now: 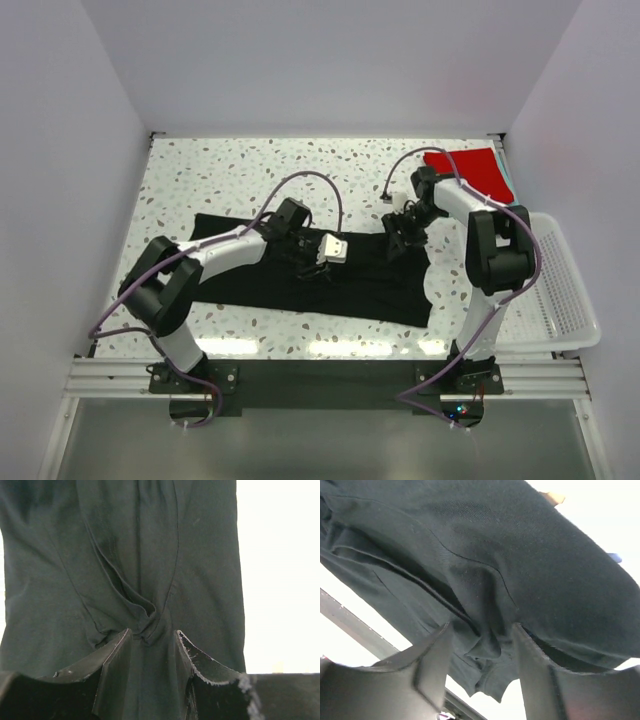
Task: Fold and stack the t-shirts
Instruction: Fold the tshirt
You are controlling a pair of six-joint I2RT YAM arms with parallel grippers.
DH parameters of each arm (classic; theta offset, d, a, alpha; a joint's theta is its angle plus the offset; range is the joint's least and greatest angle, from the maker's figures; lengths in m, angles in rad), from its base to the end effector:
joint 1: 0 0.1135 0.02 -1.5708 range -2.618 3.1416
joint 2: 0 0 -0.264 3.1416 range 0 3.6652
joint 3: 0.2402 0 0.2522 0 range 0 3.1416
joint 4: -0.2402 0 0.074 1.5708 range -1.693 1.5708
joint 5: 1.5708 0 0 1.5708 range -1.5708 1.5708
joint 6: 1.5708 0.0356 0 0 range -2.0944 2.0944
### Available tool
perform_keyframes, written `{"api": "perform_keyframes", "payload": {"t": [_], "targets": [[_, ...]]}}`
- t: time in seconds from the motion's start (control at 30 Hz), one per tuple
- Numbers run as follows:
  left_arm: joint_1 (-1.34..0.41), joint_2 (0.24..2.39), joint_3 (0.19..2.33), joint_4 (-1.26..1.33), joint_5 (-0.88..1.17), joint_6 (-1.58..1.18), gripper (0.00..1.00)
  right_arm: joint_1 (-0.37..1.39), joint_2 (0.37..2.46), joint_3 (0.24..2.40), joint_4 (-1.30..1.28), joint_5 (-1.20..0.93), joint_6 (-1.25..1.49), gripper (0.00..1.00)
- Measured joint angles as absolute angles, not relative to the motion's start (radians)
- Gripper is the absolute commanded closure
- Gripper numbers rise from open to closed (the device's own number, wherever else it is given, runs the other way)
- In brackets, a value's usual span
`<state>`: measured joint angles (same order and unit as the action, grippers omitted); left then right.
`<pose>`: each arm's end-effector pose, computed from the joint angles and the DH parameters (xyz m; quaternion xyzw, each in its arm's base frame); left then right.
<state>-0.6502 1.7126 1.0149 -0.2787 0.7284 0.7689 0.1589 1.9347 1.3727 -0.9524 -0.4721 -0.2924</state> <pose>0.2562 -0.2246 0.1801 0.6612 0.6099 -0.3238 0.2934 0.3521 0.0728 0.1749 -0.2239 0.9458 0.2314 0.0429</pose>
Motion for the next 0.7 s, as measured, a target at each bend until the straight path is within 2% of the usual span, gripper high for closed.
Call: {"api": "perform_keyframes", "payload": {"t": [0.03, 0.07, 0.23, 0.3, 0.37, 0.47, 0.63, 0.7], "targets": [[-0.648, 1.702, 1.015, -0.280, 0.729, 0.760, 0.56, 0.159, 1.943, 1.373, -0.956, -0.474, -0.293, 0.55], [-0.647, 1.693, 1.015, -0.280, 0.732, 0.750, 0.56, 0.159, 1.946, 1.372, -0.960, -0.477, -0.297, 0.57], [-0.610, 1.655, 1.015, -0.281, 0.757, 0.706, 0.56, 0.159, 1.943, 1.371, -0.984, -0.512, -0.307, 0.58], [-0.590, 1.645, 1.013, -0.280, 0.764, 0.691, 0.56, 0.159, 1.938, 1.368, -0.991, -0.520, -0.314, 0.64], [-0.577, 1.639, 1.009, -0.281, 0.768, 0.683, 0.56, 0.159, 1.928, 1.365, -1.000, -0.523, -0.325, 0.81], [-0.559, 1.634, 1.002, -0.286, 0.774, 0.668, 0.56, 0.159, 1.907, 1.360, -1.011, -0.535, -0.336, 0.99], [-0.504, 1.624, 1.000, -0.301, 0.802, 0.633, 0.56, 0.165, 1.854, 1.341, -1.042, -0.546, -0.368, 1.00], [-0.465, 1.617, 1.000, -0.307, 0.812, 0.617, 0.56, 0.174, 1.824, 1.320, -1.048, -0.542, -0.393, 0.90]]}}
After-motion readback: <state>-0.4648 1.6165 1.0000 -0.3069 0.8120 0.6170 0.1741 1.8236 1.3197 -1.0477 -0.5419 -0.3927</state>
